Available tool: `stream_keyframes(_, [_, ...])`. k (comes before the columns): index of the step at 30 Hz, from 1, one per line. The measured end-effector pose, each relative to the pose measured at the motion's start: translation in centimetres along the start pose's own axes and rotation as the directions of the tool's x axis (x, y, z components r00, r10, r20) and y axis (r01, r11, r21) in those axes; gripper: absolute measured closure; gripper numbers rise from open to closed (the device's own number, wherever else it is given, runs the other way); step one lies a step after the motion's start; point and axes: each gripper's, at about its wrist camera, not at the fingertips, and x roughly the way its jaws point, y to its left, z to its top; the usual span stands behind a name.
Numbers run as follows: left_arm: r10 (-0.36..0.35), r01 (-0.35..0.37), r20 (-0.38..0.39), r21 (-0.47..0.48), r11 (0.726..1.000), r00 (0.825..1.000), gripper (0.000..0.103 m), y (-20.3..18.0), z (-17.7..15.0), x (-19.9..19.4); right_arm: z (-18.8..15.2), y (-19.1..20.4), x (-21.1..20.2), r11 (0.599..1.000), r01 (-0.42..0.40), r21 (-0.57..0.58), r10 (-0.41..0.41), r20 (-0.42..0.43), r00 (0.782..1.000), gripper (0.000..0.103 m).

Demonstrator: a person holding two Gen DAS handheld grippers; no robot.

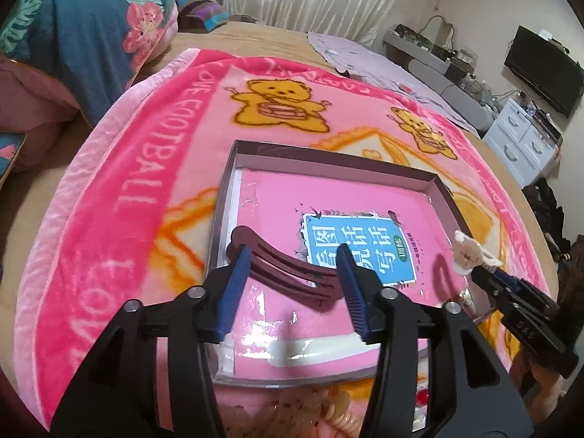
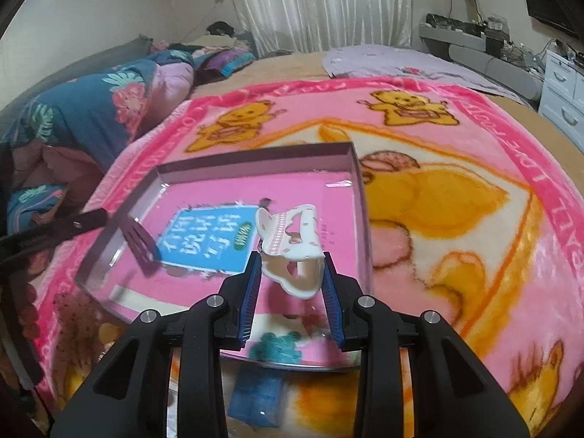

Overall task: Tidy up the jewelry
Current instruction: 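Open both tools to release the clips inside the box and withdraw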

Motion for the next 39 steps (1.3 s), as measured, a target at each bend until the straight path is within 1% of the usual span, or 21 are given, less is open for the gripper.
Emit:
stream_keyframes(2, [-0.003,0.003,0.009,-0.001,1.000,1.000,0.052,0.0,0.1,-0.7,-0.1,-0.2,0.2,1.000,0.002,0.006,-0.002,-0.009,1.000,0.072])
stream_keyframes(6, [-0.011,0.011,0.030,0.004,1.000,0.999,0.044,-0.4,0.2,-2.0,-0.3,-0.5,0.0,1.000,0.004,0.011,-0.004,-0.012,1.000,0.071])
stream_keyframes(8, [-0.016,0.016,0.040,0.011,1.000,0.999,0.038,-0.6,0.3,-2.7,-0.4,-0.5,-0.1,1.000,-0.001,0.015,0.002,-0.012,1.000,0.071])
stream_keyframes(9, [-0.017,0.017,0.043,0.013,1.000,0.999,0.037,-0.7,0.4,-2.9,-0.3,-0.5,-0.2,1.000,-0.004,0.016,0.004,-0.010,1.000,0.071])
stream_keyframes(11, [-0.020,0.019,0.050,0.015,1.000,0.999,0.037,-0.9,0.4,-3.5,-0.3,-0.6,-0.6,1.000,-0.009,0.020,0.009,-0.001,1.000,0.067])
stream_keyframes(13, [-0.026,0.025,0.056,0.012,1.000,0.998,0.035,-1.0,0.5,-3.9,-0.1,-0.6,-1.0,1.000,-0.013,0.026,0.013,0.009,1.000,0.058])
stream_keyframes(14, [-0.029,0.028,0.062,0.009,1.000,0.998,0.026,-1.0,0.6,-4.3,-0.1,-0.6,-1.5,0.999,-0.021,0.029,0.021,0.020,1.000,0.056])
stream_keyframes(15, [-0.030,0.030,0.068,0.003,1.000,0.997,0.023,-1.0,0.6,-4.6,0.0,-0.6,-1.8,0.999,-0.025,0.032,0.024,0.030,0.999,0.051])
stream_keyframes(17, [-0.040,0.041,0.086,-0.007,0.999,0.996,0.022,-0.9,0.7,-5.4,0.1,-0.5,-2.7,0.999,-0.029,0.029,0.027,0.051,0.998,0.046])
stream_keyframes(19, [-0.038,0.040,0.102,-0.010,0.999,0.994,0.022,-1.0,0.8,-6.2,0.2,-0.4,-3.6,0.999,-0.032,0.024,0.030,0.071,0.997,0.037])
stream_keyframes(21, [-0.044,0.046,0.119,-0.013,0.999,0.992,0.017,-1.0,0.8,-7.0,0.3,-0.2,-4.9,0.999,-0.038,0.016,0.036,0.100,0.994,0.028])
stream_keyframes(23, [-0.047,0.050,0.136,-0.015,0.999,0.990,0.011,-1.1,0.9,-8.0,0.4,-0.1,-5.8,0.999,-0.039,0.006,0.038,0.123,0.992,0.024])
stream_keyframes(25, [-0.052,0.055,0.145,-0.019,0.998,0.988,0.010,-1.2,0.9,-8.8,0.5,0.0,-7.1,0.999,-0.034,-0.003,0.034,0.154,0.987,0.016])
stream_keyframes(28, [-0.063,0.068,0.156,-0.025,0.997,0.986,0.010,-1.3,0.8,-9.8,0.6,0.2,-8.4,0.999,-0.042,-0.014,0.043,0.179,0.983,0.013])
stream_keyframes(32, [-0.052,0.054,0.175,-0.008,0.998,0.983,0.010,-1.8,0.2,-11.1,0.7,0.5,-10.0,0.999,-0.046,-0.027,0.050,0.205,0.978,0.011])
stream_keyframes(39, [-0.040,0.043,0.206,-0.010,0.999,0.978,0.010,-2.0,-1.5,-13.4,0.3,0.7,-12.9,0.997,-0.068,-0.035,0.075,0.246,0.966,0.010])
